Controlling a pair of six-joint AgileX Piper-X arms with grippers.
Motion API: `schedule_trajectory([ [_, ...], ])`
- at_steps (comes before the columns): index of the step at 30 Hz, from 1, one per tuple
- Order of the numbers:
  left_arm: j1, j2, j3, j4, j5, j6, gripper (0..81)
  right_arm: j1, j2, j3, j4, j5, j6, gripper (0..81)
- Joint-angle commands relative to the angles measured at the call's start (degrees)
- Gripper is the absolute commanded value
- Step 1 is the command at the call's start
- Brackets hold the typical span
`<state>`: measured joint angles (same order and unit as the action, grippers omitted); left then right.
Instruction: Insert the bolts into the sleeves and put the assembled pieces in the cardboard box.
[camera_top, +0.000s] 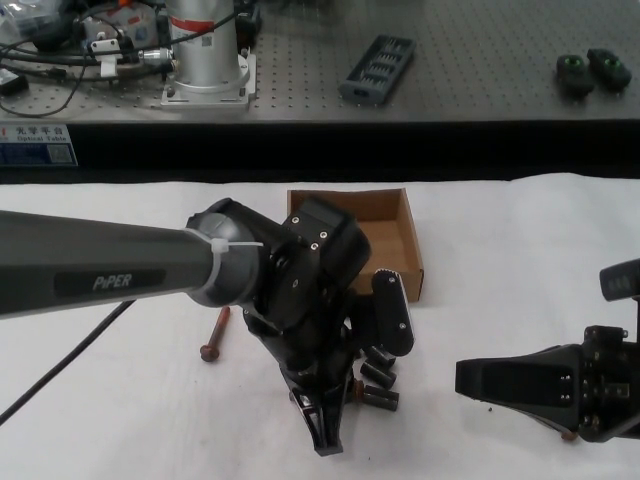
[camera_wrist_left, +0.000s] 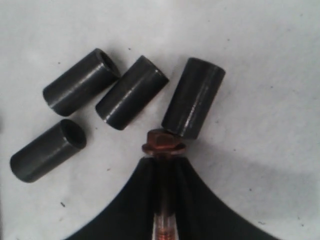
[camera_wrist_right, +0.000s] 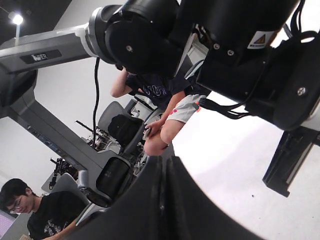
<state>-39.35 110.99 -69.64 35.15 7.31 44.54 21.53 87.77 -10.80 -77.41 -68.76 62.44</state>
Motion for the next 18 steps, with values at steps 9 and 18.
schedule_trajectory([
  [9,0.2,-0.6,-0.4,2.7,-4.7,5.5,7.2,-0.4,-0.8,-0.3,-1.4,-0.4,0.9,4.3],
  [18,0.2,-0.6,-0.4,4.9,-5.4,9.6,19.5,-0.4,-0.8,-0.3,-1.4,-0.4,0.9,4.3],
])
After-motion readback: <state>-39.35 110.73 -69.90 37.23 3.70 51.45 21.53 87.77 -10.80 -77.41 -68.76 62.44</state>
